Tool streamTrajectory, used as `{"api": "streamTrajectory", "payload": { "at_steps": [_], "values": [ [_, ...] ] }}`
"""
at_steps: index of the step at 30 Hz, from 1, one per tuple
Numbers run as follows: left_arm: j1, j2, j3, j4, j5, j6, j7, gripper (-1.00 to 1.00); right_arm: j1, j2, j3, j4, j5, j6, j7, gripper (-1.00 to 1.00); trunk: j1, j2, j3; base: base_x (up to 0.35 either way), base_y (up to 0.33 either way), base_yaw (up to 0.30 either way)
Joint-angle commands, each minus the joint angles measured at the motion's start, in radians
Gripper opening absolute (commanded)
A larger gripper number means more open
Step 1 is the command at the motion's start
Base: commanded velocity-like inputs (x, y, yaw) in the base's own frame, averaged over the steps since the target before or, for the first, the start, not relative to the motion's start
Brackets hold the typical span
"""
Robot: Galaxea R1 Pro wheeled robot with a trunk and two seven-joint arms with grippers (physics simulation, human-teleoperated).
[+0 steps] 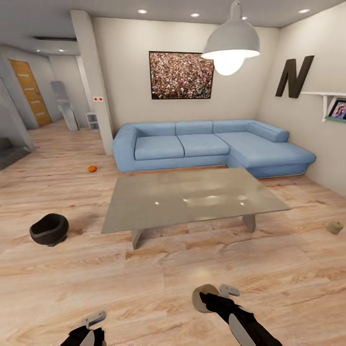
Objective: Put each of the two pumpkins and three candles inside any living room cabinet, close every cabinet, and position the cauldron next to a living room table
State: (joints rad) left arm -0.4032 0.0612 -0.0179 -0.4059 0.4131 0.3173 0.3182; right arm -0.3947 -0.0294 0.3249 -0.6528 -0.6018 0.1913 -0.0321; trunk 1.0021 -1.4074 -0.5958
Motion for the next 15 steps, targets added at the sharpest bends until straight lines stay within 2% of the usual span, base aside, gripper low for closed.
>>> {"api": "streamTrajectory", "payload": {
  "at_steps": [1, 15],
  "values": [
    [0.000, 0.000, -0.002, -0.002, 0.006, 0.005, 0.005, -1.00, 0.000, -0.001, 0.004, -0.002, -0.007, 0.003, -0.003, -1.00, 0.000, -0.001, -0.001, 0.000, 0.000, 0.290],
    [0.000, -0.006, -0.002, -0.002, 0.006, 0.005, 0.005, -1.00, -0.001, -0.001, 0.005, 0.007, -0.006, 0.002, -0.003, -1.00, 0.000, -0.001, -0.001, 0.000, 0.000, 0.290]
  ]
}}
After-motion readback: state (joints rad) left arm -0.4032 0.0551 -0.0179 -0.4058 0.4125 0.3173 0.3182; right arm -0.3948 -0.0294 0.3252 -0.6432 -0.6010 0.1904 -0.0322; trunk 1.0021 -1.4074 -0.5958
